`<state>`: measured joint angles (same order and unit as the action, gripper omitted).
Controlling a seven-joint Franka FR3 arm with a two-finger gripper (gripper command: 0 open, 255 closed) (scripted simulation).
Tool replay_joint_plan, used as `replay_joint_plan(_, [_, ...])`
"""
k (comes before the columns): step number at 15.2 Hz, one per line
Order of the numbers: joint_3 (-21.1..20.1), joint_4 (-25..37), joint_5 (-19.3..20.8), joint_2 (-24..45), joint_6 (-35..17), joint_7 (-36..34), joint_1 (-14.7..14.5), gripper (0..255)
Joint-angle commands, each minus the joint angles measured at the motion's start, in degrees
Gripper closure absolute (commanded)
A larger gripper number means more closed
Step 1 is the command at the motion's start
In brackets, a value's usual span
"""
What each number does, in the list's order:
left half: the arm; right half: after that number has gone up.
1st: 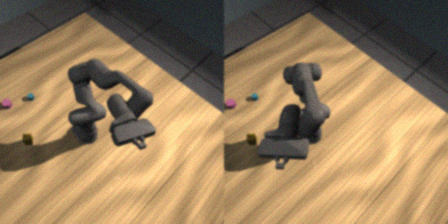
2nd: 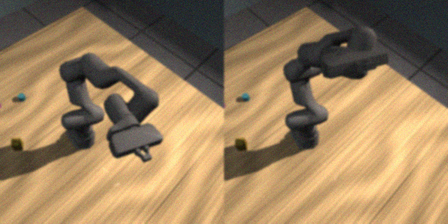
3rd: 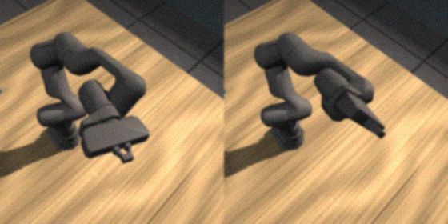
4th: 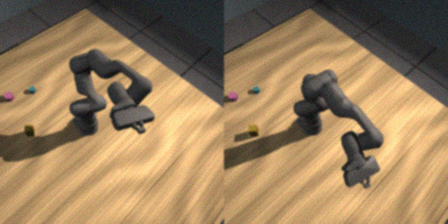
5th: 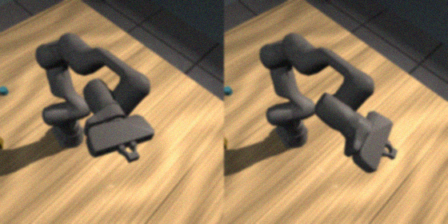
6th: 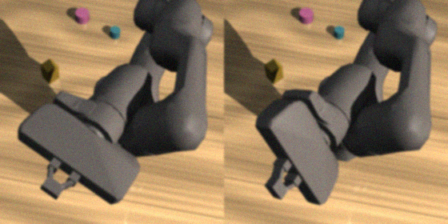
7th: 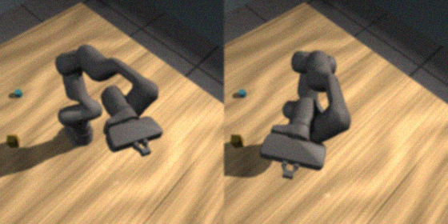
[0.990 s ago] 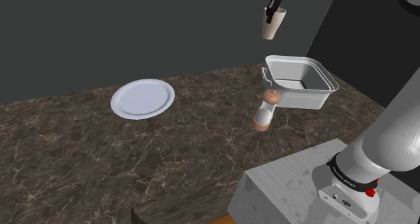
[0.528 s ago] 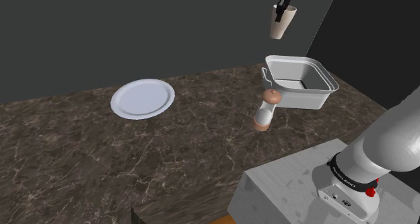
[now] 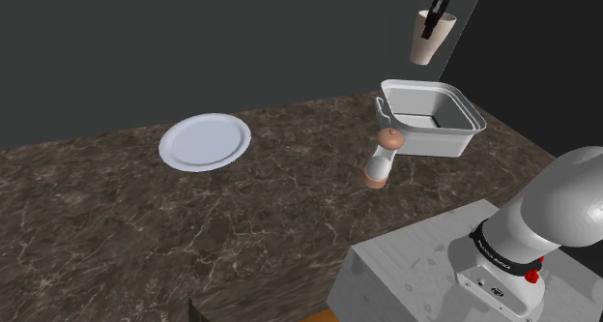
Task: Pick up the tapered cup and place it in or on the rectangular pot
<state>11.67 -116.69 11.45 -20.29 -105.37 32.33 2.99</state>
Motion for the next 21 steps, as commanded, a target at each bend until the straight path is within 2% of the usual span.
replay_joint_plan(1, [-0.37,-3.26,0.69,-4.32,1.02,-0.23,0.30,255])
replay_joint_plan(6, [-1.64,-10.85,1.94,-16.22,5.40,-0.53,1.32,255])
replay_joint_plan(21, [-0.54,-23.17,3.36,-17.43,-5.63,-2.10,1.90,255])
